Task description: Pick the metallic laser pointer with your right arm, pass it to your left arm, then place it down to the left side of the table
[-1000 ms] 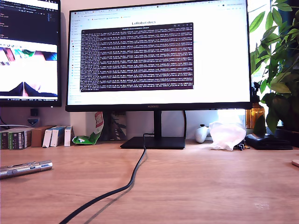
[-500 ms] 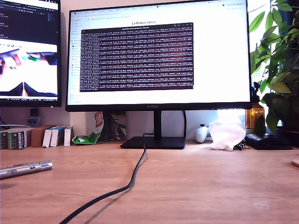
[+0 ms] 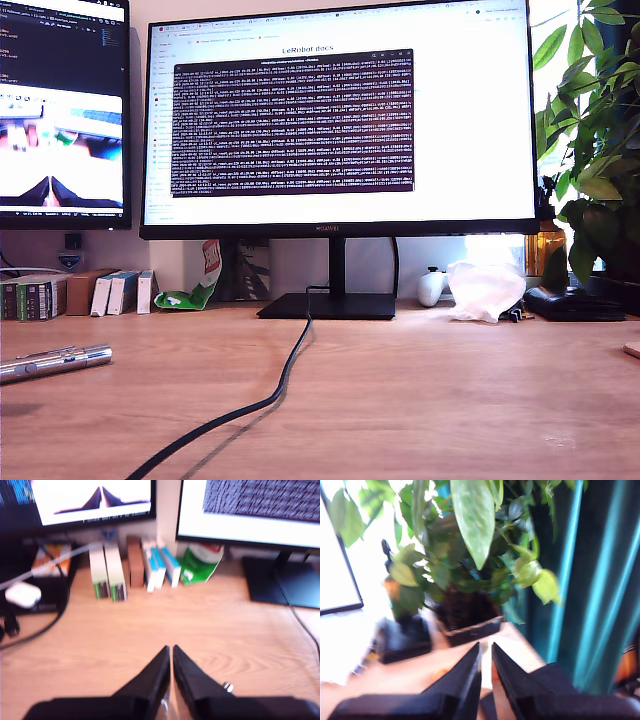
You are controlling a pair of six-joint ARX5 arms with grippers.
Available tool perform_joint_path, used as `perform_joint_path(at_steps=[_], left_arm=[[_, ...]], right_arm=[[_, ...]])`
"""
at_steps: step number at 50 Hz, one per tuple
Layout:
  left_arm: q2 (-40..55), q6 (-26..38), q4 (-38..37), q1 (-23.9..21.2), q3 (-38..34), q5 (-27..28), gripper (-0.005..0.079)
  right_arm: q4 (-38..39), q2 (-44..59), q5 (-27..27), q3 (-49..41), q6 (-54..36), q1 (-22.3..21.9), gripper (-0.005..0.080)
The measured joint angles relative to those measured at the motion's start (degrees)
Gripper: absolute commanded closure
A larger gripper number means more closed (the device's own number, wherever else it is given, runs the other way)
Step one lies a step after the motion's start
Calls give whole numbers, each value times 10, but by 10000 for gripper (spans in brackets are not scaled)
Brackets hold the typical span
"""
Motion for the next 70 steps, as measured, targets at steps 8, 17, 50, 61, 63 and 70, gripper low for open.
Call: perform_joint_path(at_steps=[8,17,50,61,63,70], left_arm=[[-33,4,32,0,-24,-13,756],[-59,12,74,0,-59,-14,756],[-56,32,233,-2,-224,-7,756],[-59,32,271,-18,-284,-4,756],[-59,32,278,-19,-297,-4,756],[-59,31,301,-26,-340,-5,756]], right_arm=[[-3,-2,-1,0,-17,0,693],[19,-41,-11,-30,-32,0,693],[40,-209,-196,-165,-64,1,694],[19,-258,-207,-180,-64,0,693],[17,-260,-215,-183,-64,0,693],[7,-260,-240,-198,-66,0,693]])
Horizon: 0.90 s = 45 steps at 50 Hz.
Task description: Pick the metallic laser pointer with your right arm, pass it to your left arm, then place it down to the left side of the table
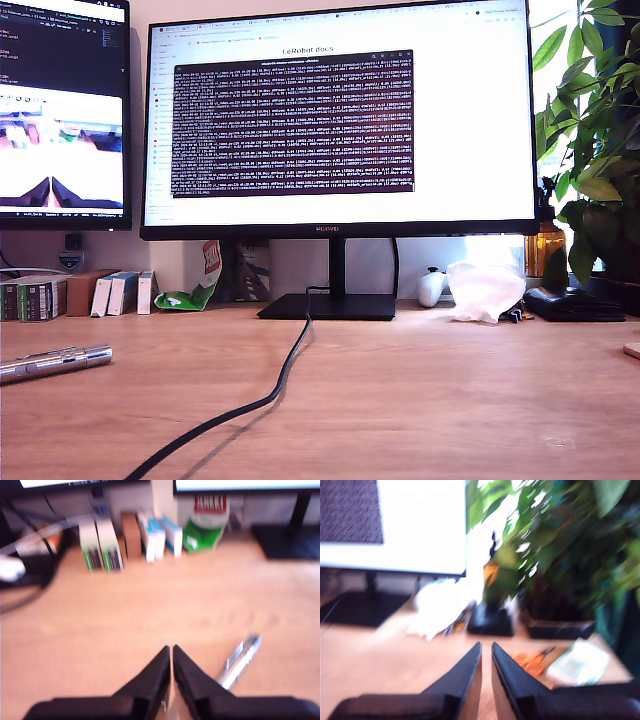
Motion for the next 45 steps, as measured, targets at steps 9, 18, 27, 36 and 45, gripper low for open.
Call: perform_joint_path(at_steps=[9,18,27,36,45], left_arm=[[0,-13,8,0,-10,-20,756],[0,-26,2,-5,-15,-24,756],[0,-29,-31,-12,-15,-30,756],[0,-33,-42,-12,-15,-35,756],[0,-33,-41,-12,-15,-35,756]], right_arm=[[-7,0,-1,-15,0,0,693],[-11,0,-33,-15,0,0,693],[-38,0,-59,-15,2,0,693],[-59,0,-60,-15,6,0,693],[-64,0,-59,-16,6,0,693]])
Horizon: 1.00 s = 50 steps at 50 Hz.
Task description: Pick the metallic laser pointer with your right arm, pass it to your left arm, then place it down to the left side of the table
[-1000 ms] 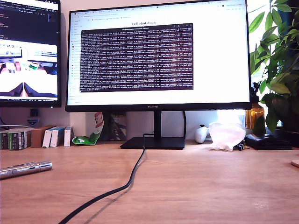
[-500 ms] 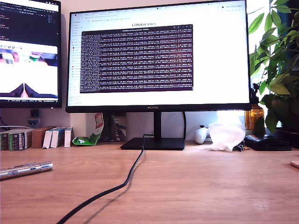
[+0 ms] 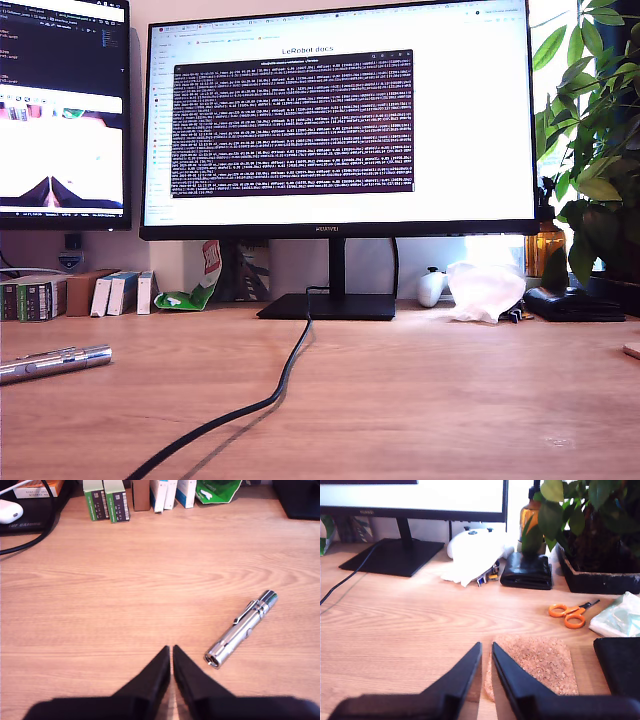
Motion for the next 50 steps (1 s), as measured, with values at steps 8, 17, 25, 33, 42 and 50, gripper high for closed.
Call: perform_joint_path(at_steps=[8,17,25,33,42,50], left_arm=[[0,0,0,0,0,0,756],[0,0,0,0,0,0,756],[0,0,-2,5,0,1,756],[-52,1,-46,29,0,-2,756],[-130,27,-59,39,0,9,756],[-168,64,-100,48,0,40,756]], right_arm=[[0,0,0,0,0,0,693],[0,0,0,0,0,0,693],[0,0,0,0,0,0,693],[0,0,0,0,0,0,693],[0,0,0,0,0,0,693],[0,0,0,0,0,0,693]])
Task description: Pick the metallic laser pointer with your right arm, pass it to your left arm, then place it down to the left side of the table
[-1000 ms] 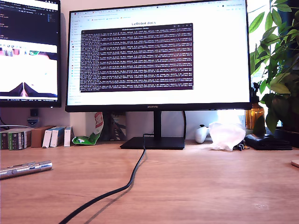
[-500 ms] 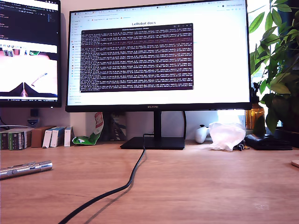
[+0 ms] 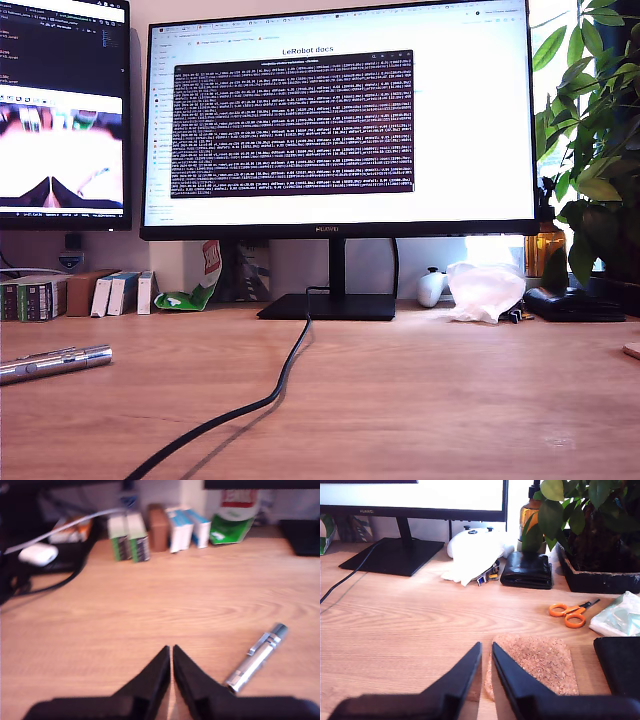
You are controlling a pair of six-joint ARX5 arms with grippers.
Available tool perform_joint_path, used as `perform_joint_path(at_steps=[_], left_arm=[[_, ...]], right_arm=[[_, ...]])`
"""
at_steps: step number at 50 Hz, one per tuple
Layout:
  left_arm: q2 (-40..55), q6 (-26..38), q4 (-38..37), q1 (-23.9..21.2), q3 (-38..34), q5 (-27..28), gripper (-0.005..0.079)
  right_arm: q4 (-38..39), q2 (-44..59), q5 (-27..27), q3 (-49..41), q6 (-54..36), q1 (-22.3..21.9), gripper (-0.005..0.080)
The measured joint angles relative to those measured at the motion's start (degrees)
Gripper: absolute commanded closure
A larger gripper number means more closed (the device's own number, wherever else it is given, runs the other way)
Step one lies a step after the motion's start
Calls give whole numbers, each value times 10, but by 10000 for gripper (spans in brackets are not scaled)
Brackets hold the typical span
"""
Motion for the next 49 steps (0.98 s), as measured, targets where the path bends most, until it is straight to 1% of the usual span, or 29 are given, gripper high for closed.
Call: perform_joint_path(at_steps=[4,22,49], left_arm=[[-15,4,-15,4,0,1,756],[-70,2,-15,10,0,7,756],[-76,2,-14,10,0,9,756]], right_arm=[[0,0,0,0,0,0,693],[0,0,0,0,0,0,693],[0,0,0,0,0,0,693]])
